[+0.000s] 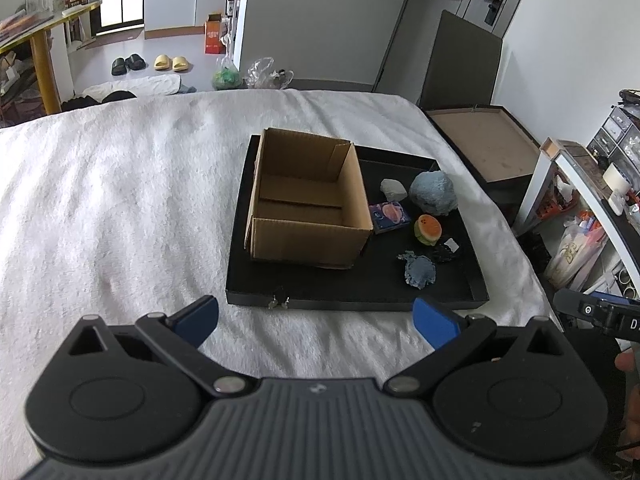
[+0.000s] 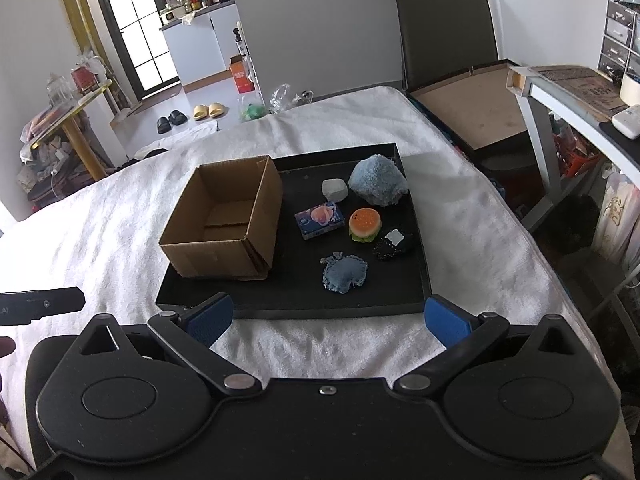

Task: Organize soft objects
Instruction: 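Reach the right tool to the blue denim cloth and close on it, then carry the denim cloth with the right tool over the cardboard box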

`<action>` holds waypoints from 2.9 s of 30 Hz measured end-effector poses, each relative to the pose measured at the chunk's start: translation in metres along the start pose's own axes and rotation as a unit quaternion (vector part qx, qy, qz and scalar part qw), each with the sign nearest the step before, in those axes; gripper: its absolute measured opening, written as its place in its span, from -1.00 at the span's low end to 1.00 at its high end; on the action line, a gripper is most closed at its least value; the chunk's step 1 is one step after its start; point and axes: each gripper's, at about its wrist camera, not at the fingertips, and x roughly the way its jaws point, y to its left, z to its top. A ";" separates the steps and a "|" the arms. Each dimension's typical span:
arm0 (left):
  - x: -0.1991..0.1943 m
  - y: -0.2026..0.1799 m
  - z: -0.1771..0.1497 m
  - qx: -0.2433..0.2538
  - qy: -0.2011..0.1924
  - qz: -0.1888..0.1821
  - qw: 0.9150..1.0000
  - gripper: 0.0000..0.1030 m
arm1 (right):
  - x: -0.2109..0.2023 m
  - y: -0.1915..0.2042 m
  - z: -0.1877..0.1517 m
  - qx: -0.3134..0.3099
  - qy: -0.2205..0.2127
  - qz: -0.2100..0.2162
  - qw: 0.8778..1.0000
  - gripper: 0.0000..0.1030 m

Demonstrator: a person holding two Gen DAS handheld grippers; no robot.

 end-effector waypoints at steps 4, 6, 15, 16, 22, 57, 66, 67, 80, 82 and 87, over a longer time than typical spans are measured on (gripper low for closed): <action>0.015 0.002 0.006 -0.003 0.010 0.003 1.000 0.99 | 0.013 -0.005 0.003 0.007 0.008 0.001 1.000 1.00; 0.023 0.003 0.009 -0.005 0.012 0.004 1.000 0.99 | 0.021 -0.007 0.005 0.010 0.013 0.003 1.000 1.00; 0.059 0.006 0.025 -0.013 0.028 0.010 0.999 0.99 | 0.061 -0.016 0.015 0.021 0.039 0.010 0.999 1.00; 0.063 0.007 0.026 -0.014 0.030 0.011 0.999 0.99 | 0.065 -0.017 0.016 0.021 0.042 0.011 0.999 0.99; 0.088 0.013 0.035 -0.023 0.041 0.016 0.999 0.95 | 0.093 -0.021 0.021 0.027 0.062 0.019 0.998 0.87; 0.213 0.070 0.076 -0.099 0.068 0.052 0.991 -0.13 | 0.243 -0.031 0.031 0.067 0.167 0.020 0.983 0.49; 0.228 0.077 0.078 -0.108 0.078 0.049 0.990 -0.45 | 0.266 -0.034 0.030 0.076 0.176 0.010 0.981 0.24; 0.230 0.077 0.078 -0.109 0.080 0.049 0.990 -0.50 | 0.268 -0.034 0.029 0.077 0.180 0.009 0.981 0.21; 0.234 0.077 0.074 -0.089 0.073 0.051 0.992 -0.71 | 0.270 -0.038 0.023 0.068 0.171 -0.012 0.983 -0.31; 0.233 0.076 0.072 -0.089 0.072 0.048 0.992 -0.71 | 0.267 -0.038 0.024 0.068 0.166 -0.009 0.984 -0.32; 0.226 0.075 0.066 -0.089 0.070 0.044 0.993 -0.71 | 0.259 -0.034 0.029 0.064 0.153 -0.002 0.986 -0.32</action>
